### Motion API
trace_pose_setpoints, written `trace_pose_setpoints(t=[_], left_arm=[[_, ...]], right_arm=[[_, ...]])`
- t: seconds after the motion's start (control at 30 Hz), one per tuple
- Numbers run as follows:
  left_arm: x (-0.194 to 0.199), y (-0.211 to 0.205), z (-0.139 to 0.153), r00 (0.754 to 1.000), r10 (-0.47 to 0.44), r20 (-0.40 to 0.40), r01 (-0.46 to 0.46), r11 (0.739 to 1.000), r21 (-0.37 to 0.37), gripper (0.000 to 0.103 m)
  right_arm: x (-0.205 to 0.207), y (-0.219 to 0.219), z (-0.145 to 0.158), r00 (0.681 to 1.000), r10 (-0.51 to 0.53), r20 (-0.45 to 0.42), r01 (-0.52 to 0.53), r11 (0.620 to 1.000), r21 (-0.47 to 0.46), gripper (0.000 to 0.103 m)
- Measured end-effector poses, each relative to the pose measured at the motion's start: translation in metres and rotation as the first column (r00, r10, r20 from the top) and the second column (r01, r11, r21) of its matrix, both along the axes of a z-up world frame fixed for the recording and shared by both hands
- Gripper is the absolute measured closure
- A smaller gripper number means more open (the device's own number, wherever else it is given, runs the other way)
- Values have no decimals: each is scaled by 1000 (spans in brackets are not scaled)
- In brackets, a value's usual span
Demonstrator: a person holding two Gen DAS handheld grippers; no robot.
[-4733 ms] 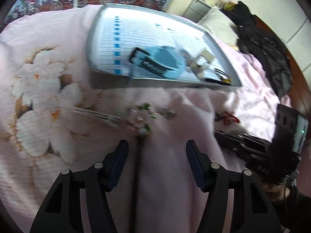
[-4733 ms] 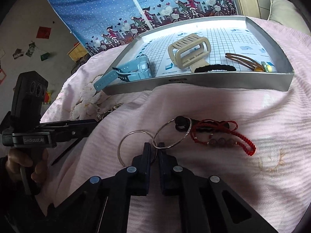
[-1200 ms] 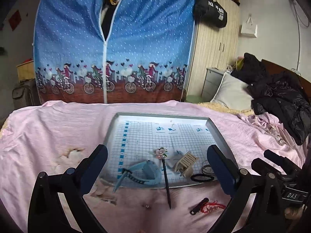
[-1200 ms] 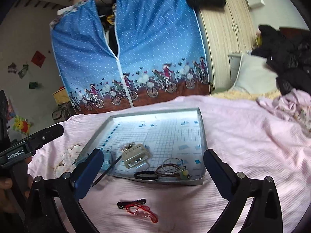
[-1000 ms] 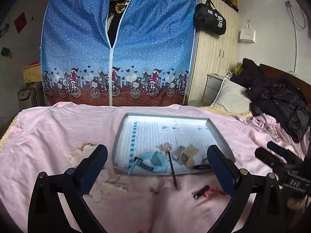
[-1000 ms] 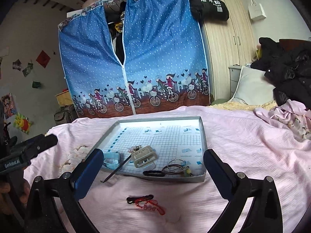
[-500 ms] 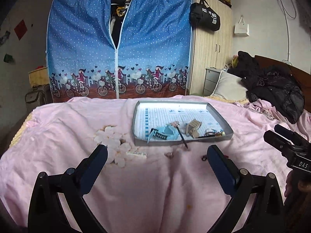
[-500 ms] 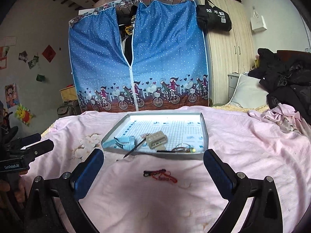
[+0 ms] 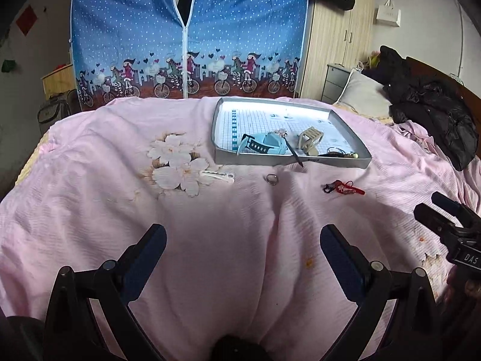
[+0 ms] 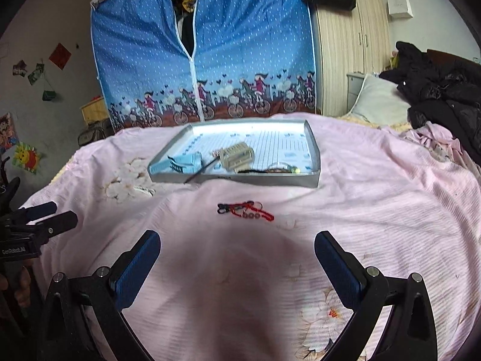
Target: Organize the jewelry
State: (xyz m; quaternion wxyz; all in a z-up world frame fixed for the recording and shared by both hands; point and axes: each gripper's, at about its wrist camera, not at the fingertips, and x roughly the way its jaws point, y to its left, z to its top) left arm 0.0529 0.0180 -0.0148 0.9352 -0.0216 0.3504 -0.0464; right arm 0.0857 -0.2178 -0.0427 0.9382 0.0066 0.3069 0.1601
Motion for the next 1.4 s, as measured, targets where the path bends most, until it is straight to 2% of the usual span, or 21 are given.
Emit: trace_pose_setpoints(t=[0.17, 0.33, 0.7, 0.87, 1.0, 1.1, 1.17, 1.3, 1.4], left_arm=[[5, 6, -4, 1000, 10, -27, -11, 999, -37, 3], [15, 6, -6, 999, 13, -52, -15, 999, -36, 3], [24, 2, -8, 998, -16, -62, 15, 999, -29, 3], [50, 6, -6, 993, -38, -109, 40, 999, 13, 3], [81, 15, -17, 982, -43, -183, 46, 999, 14, 3], [105, 21, -26, 972, -54, -231, 60, 998, 21, 3], [120, 25, -32, 972, -52, -230, 60, 998, 28, 3], [142, 32, -43, 978, -27, -206, 26, 1000, -5, 3], [158, 36, -51, 981, 1, -196, 6, 999, 36, 3]], right_arm=[[6, 4, -10, 998, -2, -55, 0, 1000, -30, 0], [12, 5, -16, 995, 0, -96, -4, 999, -42, 0], [18, 4, -18, 993, -5, -116, 2, 1000, -30, 0], [36, 5, -16, 992, 30, -124, -38, 997, -62, 0], [61, -3, -19, 979, 86, -186, -80, 996, 35, 0], [81, -4, -26, 972, 100, -212, -94, 995, 38, 0], [94, -3, -33, 969, 103, -226, -101, 995, 20, 0], [114, -4, -46, 960, 121, -254, -107, 992, 70, 0], [124, 1, -53, 961, 117, -251, -105, 993, 61, 0]])
